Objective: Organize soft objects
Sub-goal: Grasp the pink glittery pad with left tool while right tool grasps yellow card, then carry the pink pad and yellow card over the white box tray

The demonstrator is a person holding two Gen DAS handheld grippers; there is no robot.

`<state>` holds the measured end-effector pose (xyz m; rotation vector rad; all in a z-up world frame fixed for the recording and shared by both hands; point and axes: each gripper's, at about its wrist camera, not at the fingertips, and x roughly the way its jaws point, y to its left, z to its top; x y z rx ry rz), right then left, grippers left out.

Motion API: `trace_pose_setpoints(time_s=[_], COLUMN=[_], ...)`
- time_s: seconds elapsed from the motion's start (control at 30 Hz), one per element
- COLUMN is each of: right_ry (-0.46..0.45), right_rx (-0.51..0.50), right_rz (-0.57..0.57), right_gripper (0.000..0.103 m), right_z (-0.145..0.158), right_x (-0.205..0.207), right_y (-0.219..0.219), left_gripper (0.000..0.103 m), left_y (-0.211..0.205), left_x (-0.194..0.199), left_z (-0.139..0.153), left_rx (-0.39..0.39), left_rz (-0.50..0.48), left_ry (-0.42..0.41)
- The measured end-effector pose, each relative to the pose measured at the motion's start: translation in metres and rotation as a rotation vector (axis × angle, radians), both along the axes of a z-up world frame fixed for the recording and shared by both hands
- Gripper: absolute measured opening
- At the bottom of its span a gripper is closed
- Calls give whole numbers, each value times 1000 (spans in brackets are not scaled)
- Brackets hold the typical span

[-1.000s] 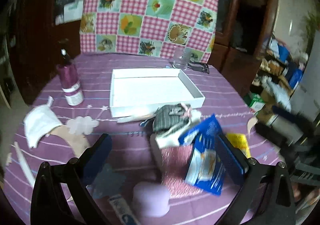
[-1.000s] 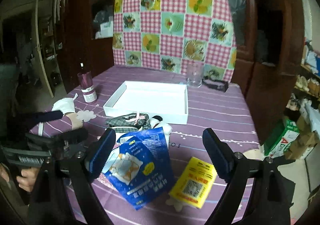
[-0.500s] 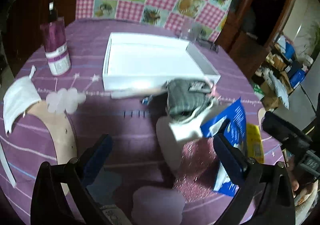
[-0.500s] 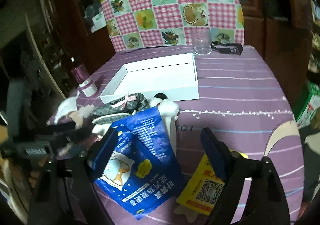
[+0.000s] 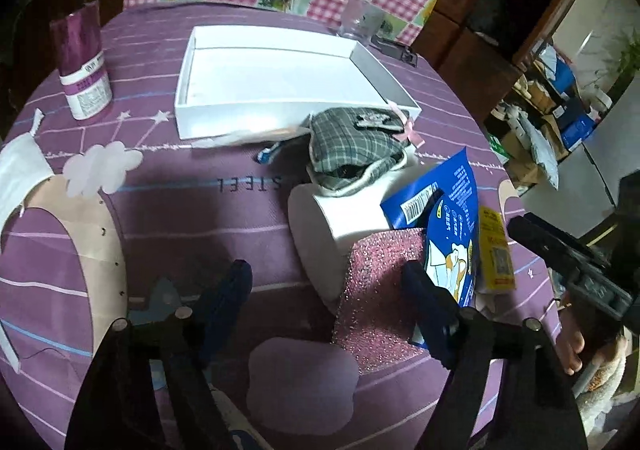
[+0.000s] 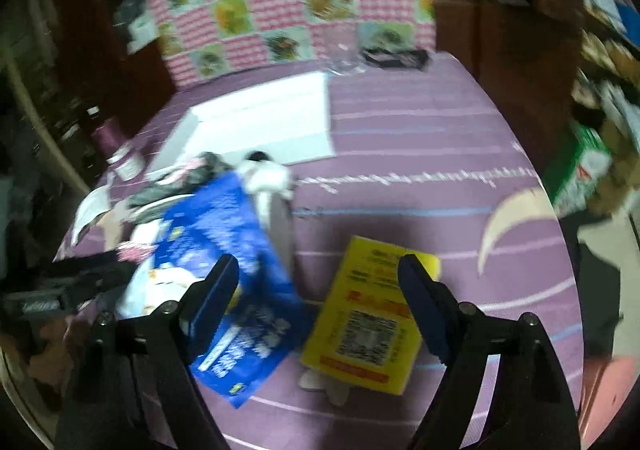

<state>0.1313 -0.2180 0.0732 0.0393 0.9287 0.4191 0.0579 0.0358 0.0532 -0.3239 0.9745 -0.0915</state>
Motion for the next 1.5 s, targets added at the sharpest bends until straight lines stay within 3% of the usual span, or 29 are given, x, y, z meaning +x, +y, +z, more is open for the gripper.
trace_pose_setpoints(time_s=[0.1, 0.17, 0.3, 0.73, 0.8, 0.83, 0.87, 1.07, 1.3, 1.4, 1.47, 1.5], right_ry=[65, 115, 168, 193, 201, 206, 208, 179, 149, 126, 127, 118], right_rx=[-11, -5, -1, 18, 30, 33, 29, -76, -245, -271, -263, -263], right_rz=[-50, -70, -102, -129, -127, -126, -128, -137, -134, -129, -125, -126], right_gripper=[82, 82, 82, 82, 81, 81, 81, 81, 81, 81, 77, 69], right_z=[-9, -16, -24, -26, -28, -28, -30, -35, -44, -46, -45, -43], right_x=[9, 15, 21, 25, 25, 25, 24, 19, 17, 14, 14, 13], right_y=[-6, -10, -15, -19, -19, -18, -17, -3, 9, 13, 12, 11], left_gripper=[74, 61, 60, 59, 54, 44, 41, 21, 16, 15, 15, 15], left_y=[-1, -1, 1, -38, -41, -42, -42, -35, -15, -11, -9, -8], left_x=[0, 0, -2, -9, -8, -7, -6, -9, -17, -18, -18, -17], left_z=[-1, -2, 0, -13, -14, -15, -15, -6, 15, 20, 22, 23], left_rx=[-15, -57, -69, 86, 94, 86, 79, 68, -5, -23, -30, -33], left_rz=[-9, -34, -54, -242, -246, -249, -251, -224, -164, -143, -133, -131], left_ry=[2, 13, 19, 86, 89, 91, 92, 52, -68, -100, -109, -112])
